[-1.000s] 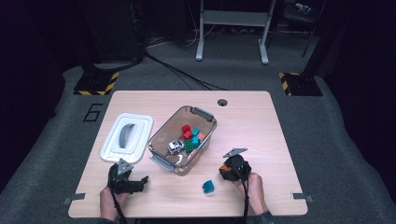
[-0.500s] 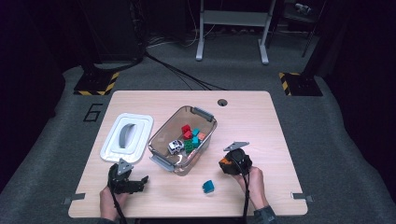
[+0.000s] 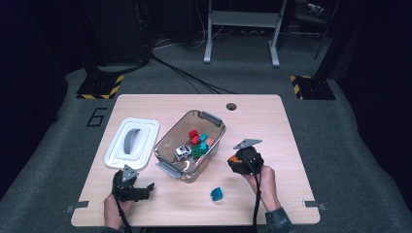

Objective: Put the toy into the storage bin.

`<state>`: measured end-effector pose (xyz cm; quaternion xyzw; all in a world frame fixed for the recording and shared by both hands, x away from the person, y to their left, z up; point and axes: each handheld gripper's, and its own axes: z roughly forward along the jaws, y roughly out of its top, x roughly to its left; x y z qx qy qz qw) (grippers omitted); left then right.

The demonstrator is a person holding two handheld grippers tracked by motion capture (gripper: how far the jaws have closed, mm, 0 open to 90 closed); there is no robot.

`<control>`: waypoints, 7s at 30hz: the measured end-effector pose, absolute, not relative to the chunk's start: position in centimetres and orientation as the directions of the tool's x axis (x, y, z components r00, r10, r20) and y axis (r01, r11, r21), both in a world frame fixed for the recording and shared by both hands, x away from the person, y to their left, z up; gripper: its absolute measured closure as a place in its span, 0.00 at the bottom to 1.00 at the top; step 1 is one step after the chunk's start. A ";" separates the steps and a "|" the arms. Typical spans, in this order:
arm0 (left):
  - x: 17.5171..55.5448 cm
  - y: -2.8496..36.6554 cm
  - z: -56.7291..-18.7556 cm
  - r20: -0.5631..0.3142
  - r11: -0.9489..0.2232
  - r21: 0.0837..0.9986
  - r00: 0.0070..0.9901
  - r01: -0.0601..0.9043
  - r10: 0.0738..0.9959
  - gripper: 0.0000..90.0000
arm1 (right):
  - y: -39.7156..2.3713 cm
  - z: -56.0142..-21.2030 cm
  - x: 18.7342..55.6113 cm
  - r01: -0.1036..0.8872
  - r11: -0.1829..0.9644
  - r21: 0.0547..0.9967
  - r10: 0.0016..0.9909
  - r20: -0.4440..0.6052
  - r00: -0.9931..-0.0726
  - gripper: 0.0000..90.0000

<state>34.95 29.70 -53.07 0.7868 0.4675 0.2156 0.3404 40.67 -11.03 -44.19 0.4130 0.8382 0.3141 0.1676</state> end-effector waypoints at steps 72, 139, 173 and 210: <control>34.9 29.7 -53.1 0.028 -0.336 0.738 0.471 0.585 0.882 0.09 | -5.2 -38.0 43.2 0.478 0.501 0.721 0.715 -0.034 -0.698 0.22; 34.9 29.7 -53.0 0.025 -0.335 0.736 0.471 0.588 0.882 0.08 | -7.2 -50.4 35.1 0.586 0.549 0.596 0.715 0.028 -0.698 0.64; 34.9 29.7 -53.0 0.025 -0.336 0.736 0.471 0.588 0.882 0.08 | -9.1 -44.2 37.7 0.544 0.460 0.701 0.746 0.027 -0.665 0.64; 34.9 29.7 -53.1 0.029 -0.333 0.740 0.467 0.584 0.884 0.09 | -5.4 -37.0 42.6 0.434 0.495 0.753 0.708 -0.061 -0.703 0.64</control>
